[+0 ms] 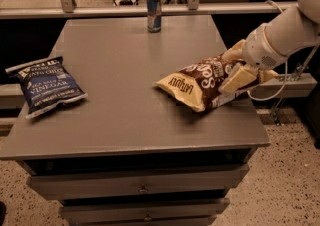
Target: Move brown chip bag near redbull can
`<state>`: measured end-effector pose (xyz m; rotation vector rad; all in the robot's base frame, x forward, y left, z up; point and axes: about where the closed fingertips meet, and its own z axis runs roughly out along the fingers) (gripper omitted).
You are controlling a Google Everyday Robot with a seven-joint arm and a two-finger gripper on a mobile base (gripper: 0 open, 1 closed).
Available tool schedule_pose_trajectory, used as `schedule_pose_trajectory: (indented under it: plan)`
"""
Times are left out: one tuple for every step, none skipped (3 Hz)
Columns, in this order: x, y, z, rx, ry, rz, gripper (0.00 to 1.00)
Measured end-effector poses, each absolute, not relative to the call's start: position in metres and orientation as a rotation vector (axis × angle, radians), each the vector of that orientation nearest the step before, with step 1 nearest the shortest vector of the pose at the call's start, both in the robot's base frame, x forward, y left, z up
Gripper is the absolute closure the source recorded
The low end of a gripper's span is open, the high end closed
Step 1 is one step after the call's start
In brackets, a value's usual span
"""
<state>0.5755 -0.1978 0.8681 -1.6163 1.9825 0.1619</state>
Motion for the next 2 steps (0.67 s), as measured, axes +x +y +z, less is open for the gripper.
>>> schedule_pose_trajectory:
  plan:
    - [0.585,-0.196,0.875,-1.605,1.955,0.167,0.69]
    - [0.613,-0.197,0.902,-1.577,1.899,0.141,0.99]
